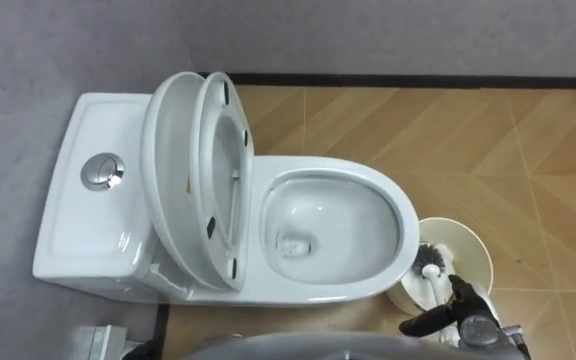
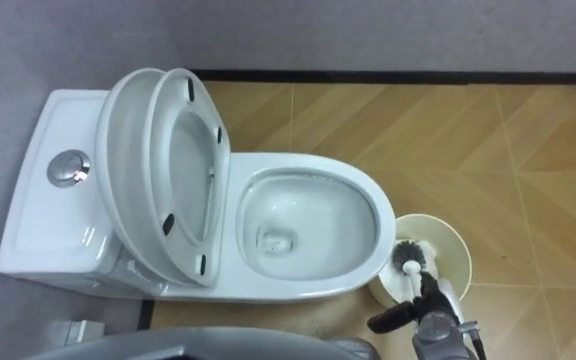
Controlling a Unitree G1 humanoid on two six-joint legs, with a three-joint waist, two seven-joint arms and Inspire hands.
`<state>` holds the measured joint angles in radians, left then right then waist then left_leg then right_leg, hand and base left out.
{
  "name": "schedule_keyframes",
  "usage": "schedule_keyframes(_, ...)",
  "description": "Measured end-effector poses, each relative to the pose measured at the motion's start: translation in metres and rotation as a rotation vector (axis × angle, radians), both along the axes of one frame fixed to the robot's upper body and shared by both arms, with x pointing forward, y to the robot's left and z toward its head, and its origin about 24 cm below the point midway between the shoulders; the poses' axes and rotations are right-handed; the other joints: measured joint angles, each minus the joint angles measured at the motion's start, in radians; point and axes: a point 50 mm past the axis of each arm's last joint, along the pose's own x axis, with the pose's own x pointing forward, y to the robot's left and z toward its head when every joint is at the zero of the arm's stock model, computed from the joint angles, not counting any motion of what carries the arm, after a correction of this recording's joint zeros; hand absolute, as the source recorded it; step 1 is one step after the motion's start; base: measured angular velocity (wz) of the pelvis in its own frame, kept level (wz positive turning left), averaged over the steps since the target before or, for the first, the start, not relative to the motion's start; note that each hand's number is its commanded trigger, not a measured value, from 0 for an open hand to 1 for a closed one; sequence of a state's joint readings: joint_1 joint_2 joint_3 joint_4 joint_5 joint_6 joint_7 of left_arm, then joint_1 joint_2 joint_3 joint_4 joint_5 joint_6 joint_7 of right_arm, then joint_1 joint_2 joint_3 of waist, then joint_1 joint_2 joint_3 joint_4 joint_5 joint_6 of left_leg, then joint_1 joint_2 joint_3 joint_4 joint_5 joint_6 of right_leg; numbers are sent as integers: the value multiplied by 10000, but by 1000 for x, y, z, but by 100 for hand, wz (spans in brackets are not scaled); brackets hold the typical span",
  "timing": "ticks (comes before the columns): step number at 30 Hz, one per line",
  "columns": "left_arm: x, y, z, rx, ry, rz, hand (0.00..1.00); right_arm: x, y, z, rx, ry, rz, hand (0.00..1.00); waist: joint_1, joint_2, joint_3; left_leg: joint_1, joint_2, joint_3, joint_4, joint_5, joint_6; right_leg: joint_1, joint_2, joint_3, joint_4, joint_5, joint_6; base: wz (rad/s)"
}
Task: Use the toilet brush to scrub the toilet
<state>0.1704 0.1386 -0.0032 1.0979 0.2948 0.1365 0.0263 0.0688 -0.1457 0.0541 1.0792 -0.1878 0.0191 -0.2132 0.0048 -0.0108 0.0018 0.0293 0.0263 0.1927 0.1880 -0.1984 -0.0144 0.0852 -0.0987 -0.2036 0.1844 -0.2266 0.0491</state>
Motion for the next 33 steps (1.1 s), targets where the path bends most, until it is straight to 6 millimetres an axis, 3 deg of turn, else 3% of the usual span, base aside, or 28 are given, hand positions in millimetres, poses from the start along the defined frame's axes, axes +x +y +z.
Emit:
schedule_keyframes(13, 53, 12, 12, -115, -2386, 838, 0, 8, -13, 3, -926, -232, -81, 0, 43, 66, -7, -1494, -6, -155, 379, 90, 145, -1333, -47, -167, 84, 259, -4, 3)
schedule_keyframes(23, 101, 2, 22, -751, -3744, 1105, 0, 55, -36, 24, -2256, -1510, -1163, 0, 28, 354, 173, -3575, -28, -341, 1166, 233, 377, -3348, -267, -316, 1109, 274, -9, 6)
schedule_keyframes(33, 112, -8, 23, -1265, -4084, 1723, 0, 69, -50, 36, -2841, -2178, -2919, 0, 61, 325, 244, -4814, -100, -347, 1398, 404, 593, -4767, -546, -418, 1850, 267, 3, 4)
